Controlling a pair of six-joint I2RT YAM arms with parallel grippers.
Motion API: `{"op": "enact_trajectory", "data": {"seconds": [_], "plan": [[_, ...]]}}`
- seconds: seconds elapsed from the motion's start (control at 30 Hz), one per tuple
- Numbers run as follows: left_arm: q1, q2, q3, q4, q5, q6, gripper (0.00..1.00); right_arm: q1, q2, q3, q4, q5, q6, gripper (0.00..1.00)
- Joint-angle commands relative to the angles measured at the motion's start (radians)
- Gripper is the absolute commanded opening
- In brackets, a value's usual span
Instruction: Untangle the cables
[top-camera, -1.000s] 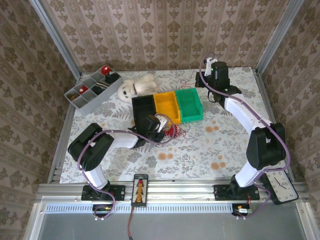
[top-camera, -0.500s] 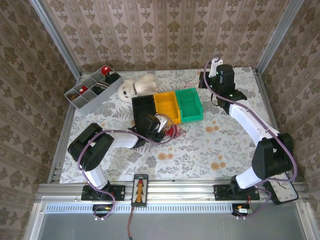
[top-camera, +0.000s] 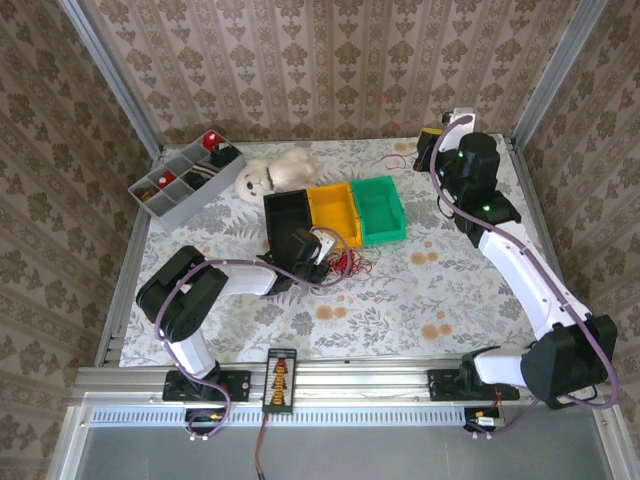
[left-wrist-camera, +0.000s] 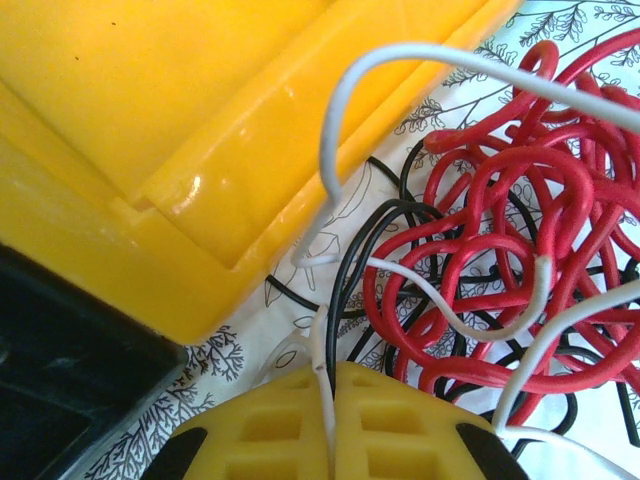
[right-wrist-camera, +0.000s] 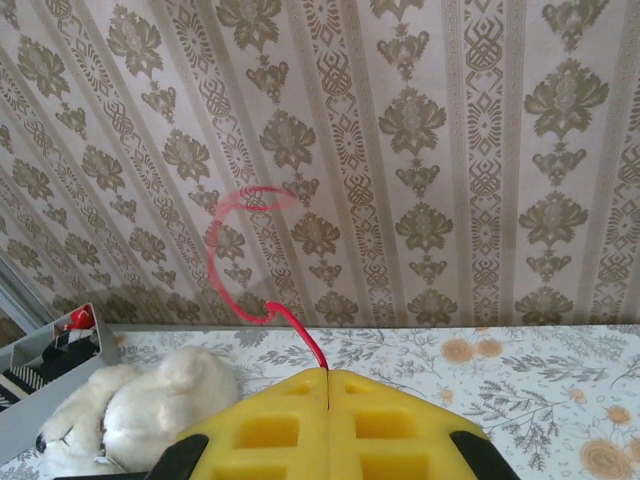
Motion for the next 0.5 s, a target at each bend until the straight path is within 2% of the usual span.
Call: {"op": "enact_trajectory", "data": {"seconds": [0.0,0.47], "plan": [[0.006,0.028,0.008,-0.052,0.014,0.003,0.00,-0.004,-0.025,-0.035,-0.038,0.029,-0.009,0.00],[0.004,0.018,-0.001,-0.049,0.022,0.007,0.00,-0.003,0.019,-0.149,-0.166,-0.027,0.085,0.00]]}}
